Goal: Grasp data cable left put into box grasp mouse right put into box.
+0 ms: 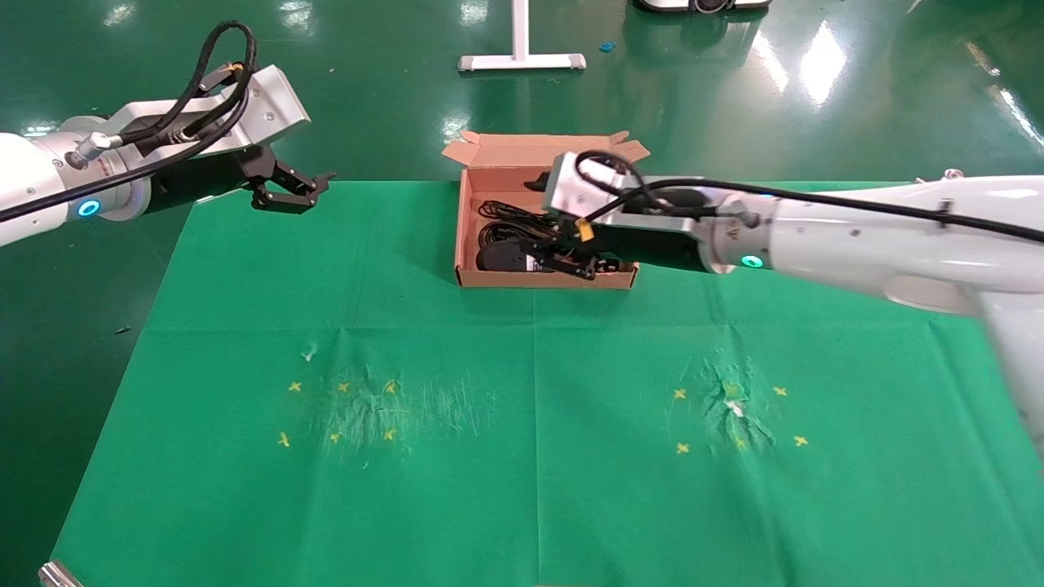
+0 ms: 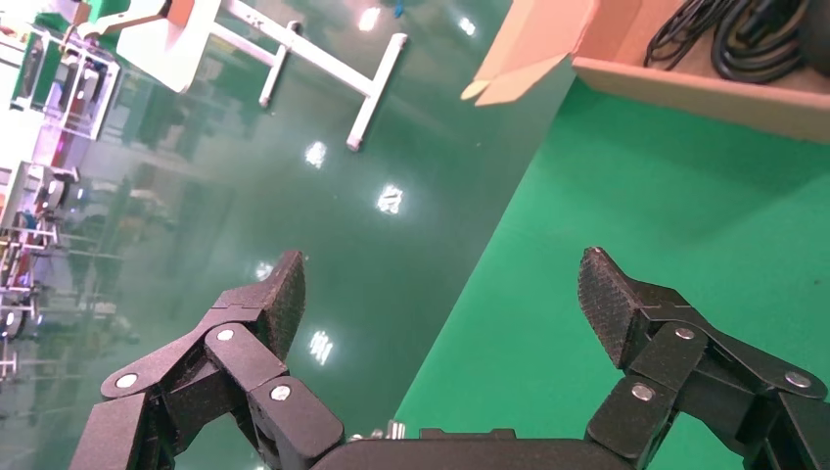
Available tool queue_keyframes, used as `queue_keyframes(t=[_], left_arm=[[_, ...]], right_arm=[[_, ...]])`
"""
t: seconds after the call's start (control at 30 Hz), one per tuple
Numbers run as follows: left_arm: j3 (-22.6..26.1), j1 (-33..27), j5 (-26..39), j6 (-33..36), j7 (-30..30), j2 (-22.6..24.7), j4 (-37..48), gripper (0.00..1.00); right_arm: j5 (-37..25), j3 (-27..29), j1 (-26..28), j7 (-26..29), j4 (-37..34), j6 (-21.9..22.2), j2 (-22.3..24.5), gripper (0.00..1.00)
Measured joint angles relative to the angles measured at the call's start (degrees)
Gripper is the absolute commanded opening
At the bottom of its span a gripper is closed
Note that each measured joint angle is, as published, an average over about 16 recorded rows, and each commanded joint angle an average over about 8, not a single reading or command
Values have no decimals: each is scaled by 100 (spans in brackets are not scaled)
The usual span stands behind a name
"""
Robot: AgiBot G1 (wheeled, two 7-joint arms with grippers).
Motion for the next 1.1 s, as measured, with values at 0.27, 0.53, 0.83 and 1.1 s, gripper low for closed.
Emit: queue_keyframes(t=[0.27,0.53,0.83,1.1], left_arm=[[0,0,-1,0,1,0,1,100],[0,0,-1,0,1,0,1,100],[-108,81,-153,115,68,-18,-1,100],[-538,400,-783,562,353,-90,-8,100]], right_arm=[[685,220,-331,247,340,-429,452,100],[1385,445,-668,500,688,-868,913,100],[2173,698,-1049,785,1079,-1362,1433,100],[2875,923,-1388,1038,1428,-1801,1895,100]])
